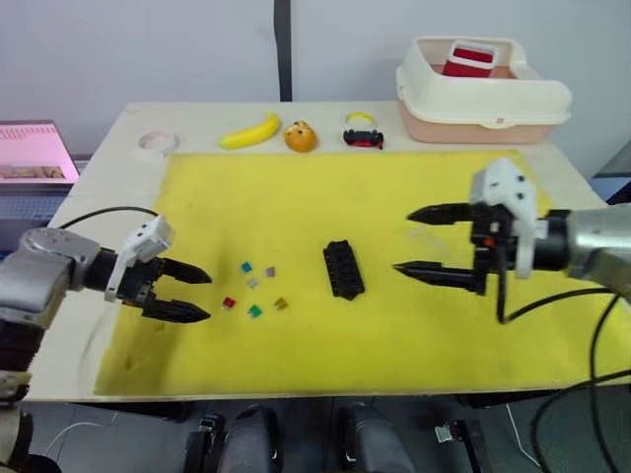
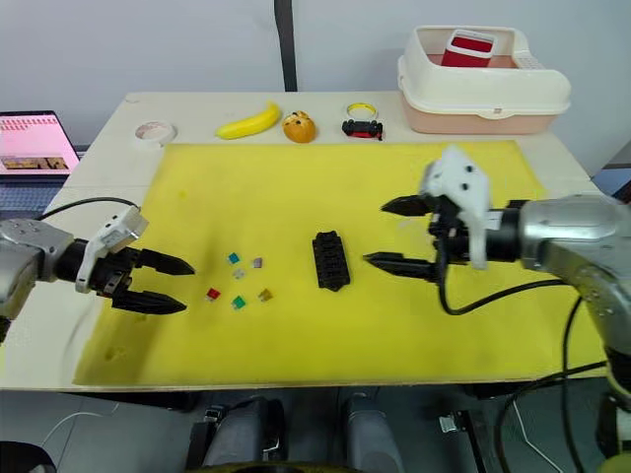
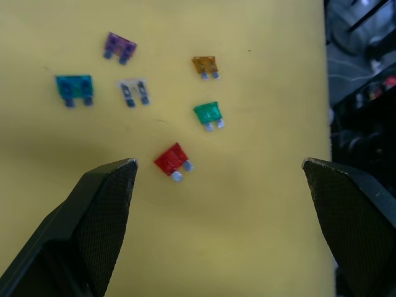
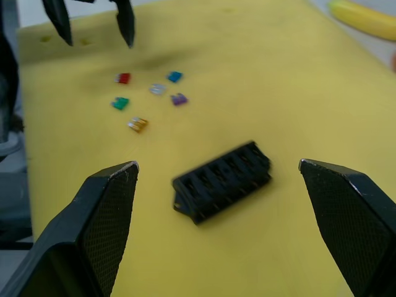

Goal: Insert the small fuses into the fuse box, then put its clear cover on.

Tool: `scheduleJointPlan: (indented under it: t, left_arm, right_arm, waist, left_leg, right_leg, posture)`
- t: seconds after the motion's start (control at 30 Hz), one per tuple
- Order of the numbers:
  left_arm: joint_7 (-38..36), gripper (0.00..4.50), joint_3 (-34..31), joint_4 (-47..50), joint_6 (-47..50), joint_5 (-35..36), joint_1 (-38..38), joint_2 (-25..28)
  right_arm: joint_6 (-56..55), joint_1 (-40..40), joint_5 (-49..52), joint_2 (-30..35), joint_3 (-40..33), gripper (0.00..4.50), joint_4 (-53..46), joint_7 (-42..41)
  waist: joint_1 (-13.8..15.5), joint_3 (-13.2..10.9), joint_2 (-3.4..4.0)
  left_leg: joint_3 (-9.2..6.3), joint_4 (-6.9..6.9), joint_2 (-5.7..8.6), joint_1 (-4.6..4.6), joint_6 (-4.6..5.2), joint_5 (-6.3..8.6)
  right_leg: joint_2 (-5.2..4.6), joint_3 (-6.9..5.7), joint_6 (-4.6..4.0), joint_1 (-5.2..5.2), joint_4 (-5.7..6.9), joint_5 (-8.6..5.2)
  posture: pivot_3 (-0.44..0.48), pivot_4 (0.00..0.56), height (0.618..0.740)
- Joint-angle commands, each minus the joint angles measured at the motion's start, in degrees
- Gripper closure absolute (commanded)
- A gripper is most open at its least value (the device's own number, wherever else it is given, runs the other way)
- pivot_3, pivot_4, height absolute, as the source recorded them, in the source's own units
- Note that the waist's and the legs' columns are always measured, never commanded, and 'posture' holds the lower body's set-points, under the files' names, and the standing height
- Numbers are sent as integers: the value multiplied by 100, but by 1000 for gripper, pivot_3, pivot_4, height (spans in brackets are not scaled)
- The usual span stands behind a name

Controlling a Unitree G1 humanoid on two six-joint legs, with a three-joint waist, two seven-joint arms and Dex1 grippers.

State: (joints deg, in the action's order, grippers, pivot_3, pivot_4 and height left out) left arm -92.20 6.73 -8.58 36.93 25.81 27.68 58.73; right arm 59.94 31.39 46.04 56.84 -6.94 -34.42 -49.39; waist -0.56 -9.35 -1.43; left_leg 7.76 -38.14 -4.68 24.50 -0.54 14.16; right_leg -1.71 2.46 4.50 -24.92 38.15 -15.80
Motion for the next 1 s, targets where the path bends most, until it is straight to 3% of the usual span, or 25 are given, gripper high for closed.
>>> scheduleJointPlan:
  t: [0.03,0.2,0.4,1.0]
  left_arm:
    - [-30,0,184,-94,595,273,229,70]
    - [-30,0,476,-315,1784,620,486,260]
    - [41,0,376,-184,2722,903,301,261]
    - [870,0,188,-812,2963,922,409,-536]
  right_arm:
    - [143,395,145,-79,182,83,-250,213]
    - [247,661,274,-121,351,83,-328,283]
    - [256,693,323,-72,381,83,-346,314]
    - [612,1062,982,-19,466,83,-426,196]
  waist:
    - [-1,0,-1]
    - [-20,0,-1]
    - [-19,0,-1]
    - [26,1,-2]
  left_leg:
    - [1,-1,1,1,0,0]
    - [-3,0,0,2,1,0]
    - [-4,1,0,2,1,0]
    - [-7,-2,3,1,1,0]
  right_leg:
    - [0,0,0,0,-1,0]
    - [2,0,0,-2,0,0]
    - [2,0,0,-4,1,0]
    - [-6,-2,-2,2,0,-1]
  posture:
    - [0,150,739]
    - [0,150,739]
    - [0,150,739]
    - [0,150,739]
